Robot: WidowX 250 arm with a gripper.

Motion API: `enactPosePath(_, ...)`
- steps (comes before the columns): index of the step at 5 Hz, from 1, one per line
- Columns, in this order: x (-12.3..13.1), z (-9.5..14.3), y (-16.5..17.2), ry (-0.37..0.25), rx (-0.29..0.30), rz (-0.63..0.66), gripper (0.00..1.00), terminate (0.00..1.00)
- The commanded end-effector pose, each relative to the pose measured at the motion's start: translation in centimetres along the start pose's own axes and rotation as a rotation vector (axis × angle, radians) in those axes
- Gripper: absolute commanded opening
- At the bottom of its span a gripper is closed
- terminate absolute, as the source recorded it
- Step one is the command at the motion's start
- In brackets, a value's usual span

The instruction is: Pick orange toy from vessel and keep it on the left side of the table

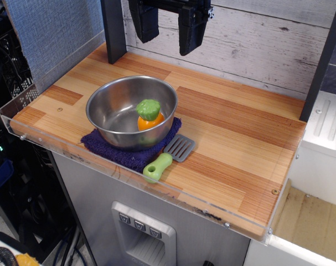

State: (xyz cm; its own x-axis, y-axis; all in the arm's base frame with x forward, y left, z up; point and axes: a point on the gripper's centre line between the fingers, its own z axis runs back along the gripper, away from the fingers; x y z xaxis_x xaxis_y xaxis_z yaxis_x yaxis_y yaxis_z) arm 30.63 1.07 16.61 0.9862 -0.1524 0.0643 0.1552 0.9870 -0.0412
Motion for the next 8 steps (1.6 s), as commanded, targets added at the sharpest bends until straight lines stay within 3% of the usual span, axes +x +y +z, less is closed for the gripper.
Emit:
enactPosePath(1, 0.0, 0.0, 0.0, 0.000, 0.000, 0.000, 1.00, 0.00)
enactPosePath(2, 1.0, 1.0, 1.1, -0.028, 0.015, -0.056, 1.00, 0.00)
enactPosePath(3, -0.6, -0.4, 4.1, 0.001, 0.040, 0.000, 1.00, 0.00)
enactPosePath(5, -4.2, -4.0, 3.7, 0.050, 0.063, -0.029, 1.00, 0.00)
enactPosePath(6, -4.9, -5.3, 3.0, 0.071, 0.047, -0.043, 1.00, 0.00)
enactPosePath(8, -4.2, -6.3, 4.6, 0.086, 0.050, -0.027, 1.00, 0.00)
